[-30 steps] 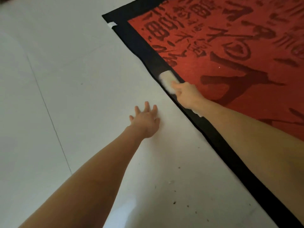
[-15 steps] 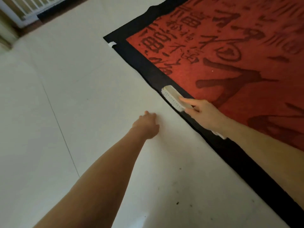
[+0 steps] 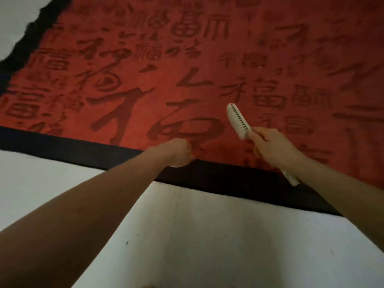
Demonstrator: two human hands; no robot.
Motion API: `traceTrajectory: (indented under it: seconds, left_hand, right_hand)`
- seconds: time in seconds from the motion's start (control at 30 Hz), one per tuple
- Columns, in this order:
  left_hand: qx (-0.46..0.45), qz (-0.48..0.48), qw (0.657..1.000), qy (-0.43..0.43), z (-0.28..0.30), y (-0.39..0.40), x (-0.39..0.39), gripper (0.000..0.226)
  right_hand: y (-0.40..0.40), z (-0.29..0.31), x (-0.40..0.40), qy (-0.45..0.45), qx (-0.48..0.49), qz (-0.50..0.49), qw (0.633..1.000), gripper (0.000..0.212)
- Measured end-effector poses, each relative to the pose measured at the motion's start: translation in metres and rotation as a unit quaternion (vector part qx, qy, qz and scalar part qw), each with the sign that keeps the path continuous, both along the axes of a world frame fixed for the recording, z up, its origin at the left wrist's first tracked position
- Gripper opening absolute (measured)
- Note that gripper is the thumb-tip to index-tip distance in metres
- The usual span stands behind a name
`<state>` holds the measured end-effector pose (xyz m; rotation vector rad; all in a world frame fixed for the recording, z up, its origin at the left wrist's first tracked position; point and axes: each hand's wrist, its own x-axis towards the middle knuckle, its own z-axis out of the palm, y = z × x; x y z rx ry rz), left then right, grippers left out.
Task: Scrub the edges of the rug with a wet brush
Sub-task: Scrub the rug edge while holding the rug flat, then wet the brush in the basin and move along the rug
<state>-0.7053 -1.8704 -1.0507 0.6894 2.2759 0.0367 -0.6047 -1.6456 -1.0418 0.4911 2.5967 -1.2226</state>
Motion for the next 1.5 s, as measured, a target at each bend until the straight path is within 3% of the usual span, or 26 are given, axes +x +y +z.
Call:
traceTrajectory:
  seconds: [0.17,0.33,0.43,0.53,0.7,0.97,1.1,1.27,1.43,1.5]
  left_hand:
    - [-0.041,-0.097,0.993,-0.06,0.097,0.067,0.036,0.036]
    - [-0.014,-0.155,0.985,-0.075,0.205,0.118,0.065,0.035]
    - [0.017,-0.197,0.977,-0.081,0.284,0.153,0.081,0.025]
    - [0.007,-0.248,0.965,-0.089,0.371,0.188,0.102,0.034]
    - [0.009,-0.362,0.93,-0.069,0.542,0.265,0.161,0.035]
    - [0.075,-0.46,0.885,-0.004,0.738,0.414,0.327,0.039]
    - [0.066,-0.567,0.821,0.021,0.796,0.491,0.42,0.04]
    - [0.089,-0.647,0.755,0.052,0.83,0.609,0.516,0.045]
    - [0.07,-0.703,0.705,0.067,0.835,0.726,0.571,0.047]
    - [0.078,-0.706,0.701,0.063,0.838,0.776,0.585,0.046]
  right_hand:
    - [0.041,0.095,0.073,-0.018,0.0,-0.135,0.991,0.02]
    - [0.058,0.211,0.14,-0.035,0.007,-0.182,0.983,0.018]
    - [0.071,0.296,0.187,-0.081,0.061,-0.216,0.971,0.025]
    - [0.088,0.38,0.236,-0.134,0.089,-0.276,0.948,0.027]
    - [0.134,0.538,0.338,-0.146,0.072,-0.384,0.909,0.026]
    - [0.23,0.746,0.517,-0.041,0.095,-0.577,0.81,0.028]
    - [0.266,0.804,0.599,-0.017,0.103,-0.623,0.775,0.03]
    - [0.333,0.835,0.68,0.025,0.059,-0.698,0.713,0.03]
    - [0.414,0.85,0.713,0.052,0.079,-0.717,0.69,0.02]
    - [0.456,0.854,0.72,0.038,0.112,-0.71,0.694,0.025]
